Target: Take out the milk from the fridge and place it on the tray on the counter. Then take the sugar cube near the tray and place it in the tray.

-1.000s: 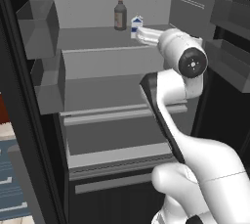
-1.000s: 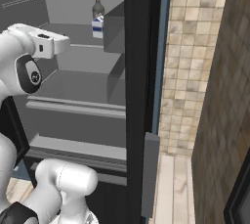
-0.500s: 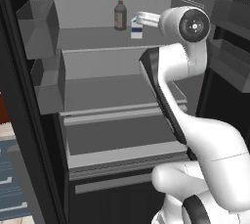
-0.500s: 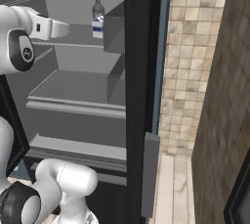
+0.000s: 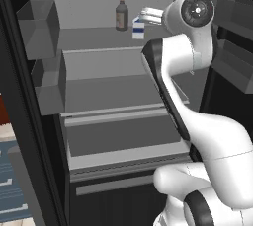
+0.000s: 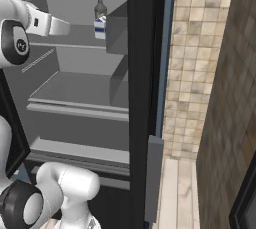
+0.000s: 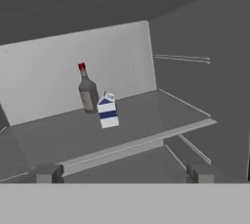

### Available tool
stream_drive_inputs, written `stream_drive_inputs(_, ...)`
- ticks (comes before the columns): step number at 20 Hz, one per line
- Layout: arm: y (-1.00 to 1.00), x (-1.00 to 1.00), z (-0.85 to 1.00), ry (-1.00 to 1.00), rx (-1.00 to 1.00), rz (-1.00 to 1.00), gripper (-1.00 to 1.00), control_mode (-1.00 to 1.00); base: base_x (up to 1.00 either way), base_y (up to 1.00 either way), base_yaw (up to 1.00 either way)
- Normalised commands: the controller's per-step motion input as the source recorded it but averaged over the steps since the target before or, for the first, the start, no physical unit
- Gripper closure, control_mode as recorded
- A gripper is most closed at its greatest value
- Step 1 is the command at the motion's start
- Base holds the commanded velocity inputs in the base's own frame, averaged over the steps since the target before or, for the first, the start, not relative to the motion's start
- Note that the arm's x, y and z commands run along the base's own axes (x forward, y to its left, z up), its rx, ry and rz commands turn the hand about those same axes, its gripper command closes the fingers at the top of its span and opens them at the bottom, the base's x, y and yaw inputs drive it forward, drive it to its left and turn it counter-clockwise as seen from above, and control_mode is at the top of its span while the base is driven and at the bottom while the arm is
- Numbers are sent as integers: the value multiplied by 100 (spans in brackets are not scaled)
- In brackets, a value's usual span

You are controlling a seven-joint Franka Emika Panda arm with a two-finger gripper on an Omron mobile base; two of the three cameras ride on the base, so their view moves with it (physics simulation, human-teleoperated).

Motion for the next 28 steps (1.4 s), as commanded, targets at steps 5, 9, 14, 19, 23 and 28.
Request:
stream_drive_inputs(5, -20, 2, -36, -1, 0, 4, -100, -100, 0, 0, 0)
stream_drive_inputs(9, -13, 31, -23, 1, 4, 3, -100, -100, 0, 0, 0)
stream_drive_inputs(14, -7, 28, 0, 0, 2, 3, -100, -100, 0, 0, 0)
stream_drive_inputs(19, 0, 54, 0, 7, 0, 4, -100, -100, 0, 0, 0)
stream_drive_inputs(23, 0, 34, 0, 10, 0, 1, -100, -100, 0, 0, 0)
stream_drive_inputs(28, 0, 21, 0, -1, -1, 0, -100, -100, 0, 0, 0)
